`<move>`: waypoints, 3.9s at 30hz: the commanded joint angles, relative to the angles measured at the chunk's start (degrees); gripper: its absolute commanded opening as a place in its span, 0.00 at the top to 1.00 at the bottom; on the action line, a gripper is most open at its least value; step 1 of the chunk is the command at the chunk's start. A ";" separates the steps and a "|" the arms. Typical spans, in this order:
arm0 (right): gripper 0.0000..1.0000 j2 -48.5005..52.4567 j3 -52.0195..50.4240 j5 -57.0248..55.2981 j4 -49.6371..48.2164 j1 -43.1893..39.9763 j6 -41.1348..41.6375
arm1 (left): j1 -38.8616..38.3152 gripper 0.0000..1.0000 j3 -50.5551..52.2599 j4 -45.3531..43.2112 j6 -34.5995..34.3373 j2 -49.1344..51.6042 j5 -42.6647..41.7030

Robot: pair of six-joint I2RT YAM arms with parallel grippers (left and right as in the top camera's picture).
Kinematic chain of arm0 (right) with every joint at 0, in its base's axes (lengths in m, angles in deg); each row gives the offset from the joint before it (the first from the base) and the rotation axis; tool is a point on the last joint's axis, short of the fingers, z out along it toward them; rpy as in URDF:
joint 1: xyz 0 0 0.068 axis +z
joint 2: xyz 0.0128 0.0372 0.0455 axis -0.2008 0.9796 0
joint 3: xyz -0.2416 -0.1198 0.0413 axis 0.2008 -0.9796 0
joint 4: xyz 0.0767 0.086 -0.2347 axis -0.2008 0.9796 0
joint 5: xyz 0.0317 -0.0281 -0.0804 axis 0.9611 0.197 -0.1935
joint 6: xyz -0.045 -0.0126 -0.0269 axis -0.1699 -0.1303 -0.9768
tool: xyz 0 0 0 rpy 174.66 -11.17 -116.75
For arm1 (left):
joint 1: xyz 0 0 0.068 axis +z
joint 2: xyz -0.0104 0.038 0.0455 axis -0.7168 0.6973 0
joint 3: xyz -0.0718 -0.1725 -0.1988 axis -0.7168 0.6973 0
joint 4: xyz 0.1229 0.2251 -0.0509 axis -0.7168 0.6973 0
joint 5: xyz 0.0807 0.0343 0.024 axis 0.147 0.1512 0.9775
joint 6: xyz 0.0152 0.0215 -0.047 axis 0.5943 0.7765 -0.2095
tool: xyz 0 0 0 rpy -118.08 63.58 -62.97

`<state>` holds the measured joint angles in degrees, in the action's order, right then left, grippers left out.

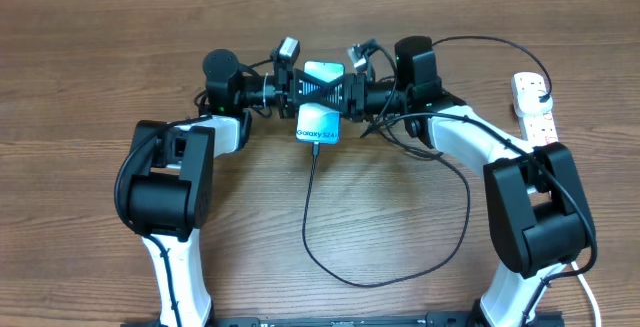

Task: Plug charger to phone and switch on socket
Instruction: 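Lower the phone with attached cable flat onto the table, then open both grippers to release the phone and plug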

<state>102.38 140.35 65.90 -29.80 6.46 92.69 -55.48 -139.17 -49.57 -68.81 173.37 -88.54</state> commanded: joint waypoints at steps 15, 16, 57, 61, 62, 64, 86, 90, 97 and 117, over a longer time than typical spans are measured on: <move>0.33 -4.31 1.16 6.01 -2.27 -7.06 -0.33 | 0.42 0.96 0.20 -0.44 3.54 -0.13 -3.74; 0.33 -4.59 1.16 6.73 -2.27 -7.74 -0.46 | 0.44 0.95 0.20 -0.44 4.44 -0.13 -4.13; 0.13 -8.52 1.16 -0.55 29.57 -11.04 -24.20 | -1.18 0.93 -5.44 66.88 51.82 -0.13 33.11; 0.13 -8.52 1.16 -0.55 29.77 -11.04 -24.20 | -1.31 0.87 -7.69 72.30 54.14 -0.13 36.48; 0.13 -8.52 1.16 -0.55 29.77 -11.04 -24.20 | -1.31 0.85 -7.72 72.61 54.12 -0.13 37.05; 0.13 -8.52 1.16 -0.55 29.81 -11.04 -24.20 | -1.31 0.82 -7.72 73.94 54.12 -0.13 38.99; 0.12 -8.52 1.16 -1.40 31.91 -11.04 -25.88 | -1.31 0.67 -7.72 83.89 55.17 -0.13 49.92; 0.12 -8.52 1.16 -1.40 32.06 -11.04 -25.88 | -1.31 0.66 -7.72 85.53 55.17 -0.13 51.76; 0.12 -8.52 1.16 -1.40 32.35 -11.04 -25.88 | -1.29 0.66 -7.72 88.54 55.21 -0.13 54.84; 0.12 -8.52 1.16 -2.01 32.52 -11.06 -26.08 | 1.11 0.42 -8.04 93.66 55.58 -0.13 59.91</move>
<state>95.96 140.85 64.44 2.96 -4.36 67.24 -56.42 -150.41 41.42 -13.68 168.78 -41.04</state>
